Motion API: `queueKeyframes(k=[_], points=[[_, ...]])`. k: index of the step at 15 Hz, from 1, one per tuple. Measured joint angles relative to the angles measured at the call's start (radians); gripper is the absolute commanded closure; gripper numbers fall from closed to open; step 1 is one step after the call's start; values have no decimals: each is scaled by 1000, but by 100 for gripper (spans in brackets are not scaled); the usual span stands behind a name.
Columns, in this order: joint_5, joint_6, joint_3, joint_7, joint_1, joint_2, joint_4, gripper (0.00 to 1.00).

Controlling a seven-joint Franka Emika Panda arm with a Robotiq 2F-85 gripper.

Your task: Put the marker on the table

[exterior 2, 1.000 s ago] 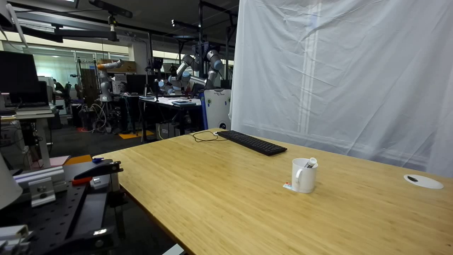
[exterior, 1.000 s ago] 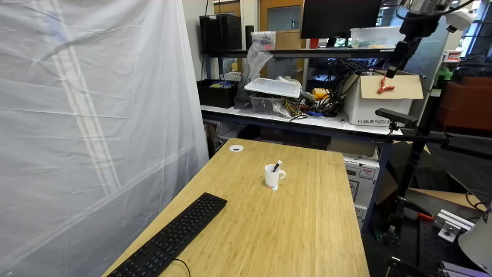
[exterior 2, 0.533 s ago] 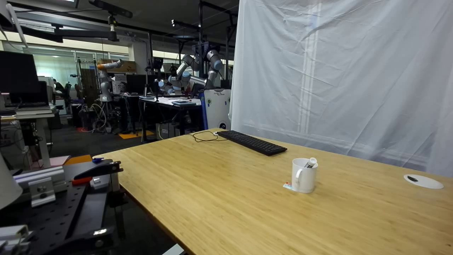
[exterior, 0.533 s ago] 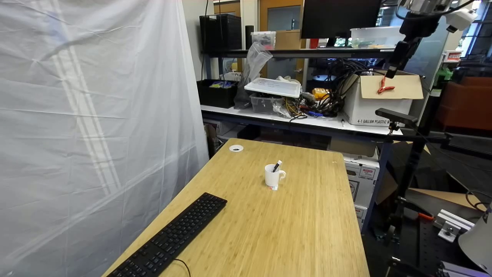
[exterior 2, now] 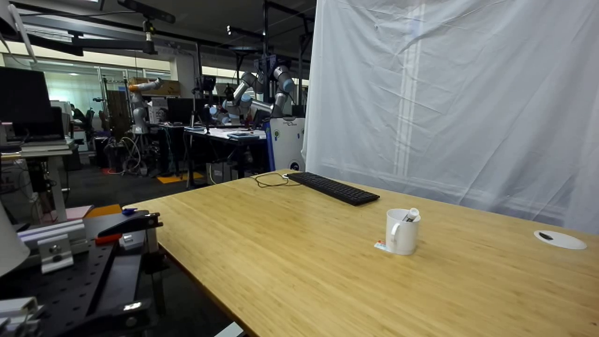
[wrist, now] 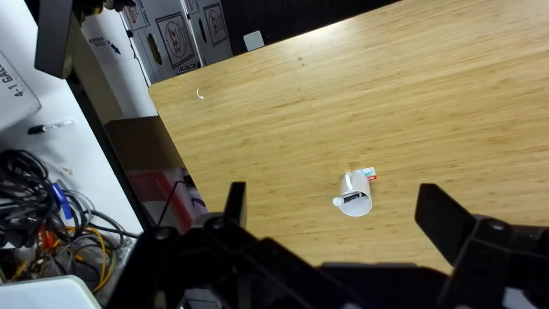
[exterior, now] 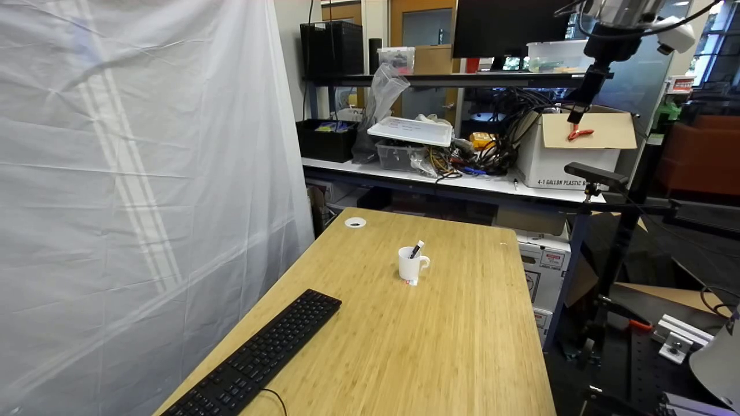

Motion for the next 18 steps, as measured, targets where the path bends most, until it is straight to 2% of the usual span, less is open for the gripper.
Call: queueKeyframes(k=[6,10,13,18], points=[[-13,107,0,-114,71,144,3,0],[-13,179,0,-173,93,313,63,0],[-13,210,25,-174,119,507,198,0],[-39,186,88,-172,129,859,503,0]])
